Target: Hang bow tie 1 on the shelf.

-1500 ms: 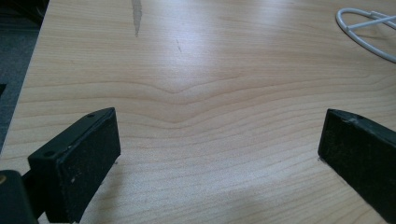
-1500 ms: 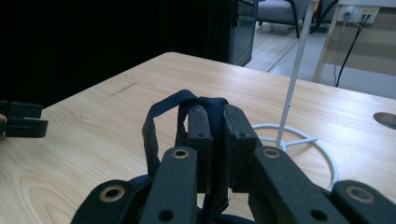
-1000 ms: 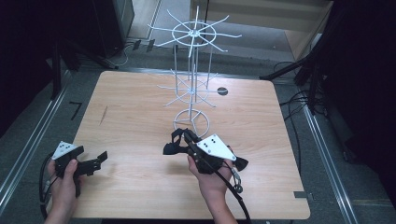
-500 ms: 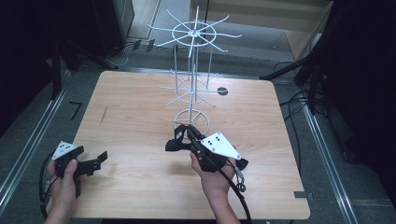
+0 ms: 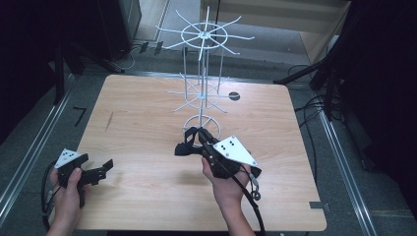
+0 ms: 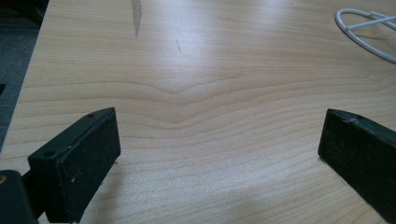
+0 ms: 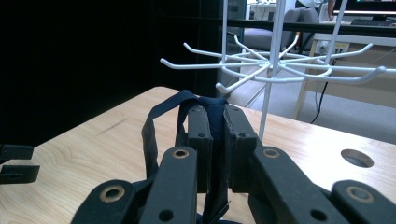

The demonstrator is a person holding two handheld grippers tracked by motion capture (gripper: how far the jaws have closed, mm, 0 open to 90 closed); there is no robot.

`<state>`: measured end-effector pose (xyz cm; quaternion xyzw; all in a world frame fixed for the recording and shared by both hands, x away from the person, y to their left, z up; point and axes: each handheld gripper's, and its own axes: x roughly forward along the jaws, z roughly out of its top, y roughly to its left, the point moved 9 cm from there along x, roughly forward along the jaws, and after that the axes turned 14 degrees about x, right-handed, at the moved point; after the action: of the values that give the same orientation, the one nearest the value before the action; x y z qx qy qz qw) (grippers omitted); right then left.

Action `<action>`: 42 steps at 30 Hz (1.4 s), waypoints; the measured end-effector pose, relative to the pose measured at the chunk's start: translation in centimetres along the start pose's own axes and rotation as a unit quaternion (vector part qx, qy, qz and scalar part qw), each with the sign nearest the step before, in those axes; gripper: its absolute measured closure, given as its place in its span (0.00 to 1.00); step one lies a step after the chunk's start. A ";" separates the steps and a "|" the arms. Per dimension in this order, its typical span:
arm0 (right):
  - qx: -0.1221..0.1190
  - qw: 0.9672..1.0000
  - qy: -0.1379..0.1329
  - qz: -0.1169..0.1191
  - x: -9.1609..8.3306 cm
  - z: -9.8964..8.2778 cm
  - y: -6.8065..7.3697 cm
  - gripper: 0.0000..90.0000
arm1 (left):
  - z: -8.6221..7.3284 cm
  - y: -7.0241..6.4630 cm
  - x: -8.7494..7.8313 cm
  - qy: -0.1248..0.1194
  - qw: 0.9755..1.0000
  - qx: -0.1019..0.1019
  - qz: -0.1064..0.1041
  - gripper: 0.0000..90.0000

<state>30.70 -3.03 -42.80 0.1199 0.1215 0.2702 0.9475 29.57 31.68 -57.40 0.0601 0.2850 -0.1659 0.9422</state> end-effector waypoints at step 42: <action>-0.001 1.000 -0.021 -0.004 0.3 3.0 -0.1 0.94 | 0.9 0.0 -0.4 -0.044 0.998 0.033 0.029 0.00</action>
<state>31.90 -3.41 -40.02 0.1239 0.1014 0.2639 0.9512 29.71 31.58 -56.47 0.0924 0.2355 -0.1507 0.9557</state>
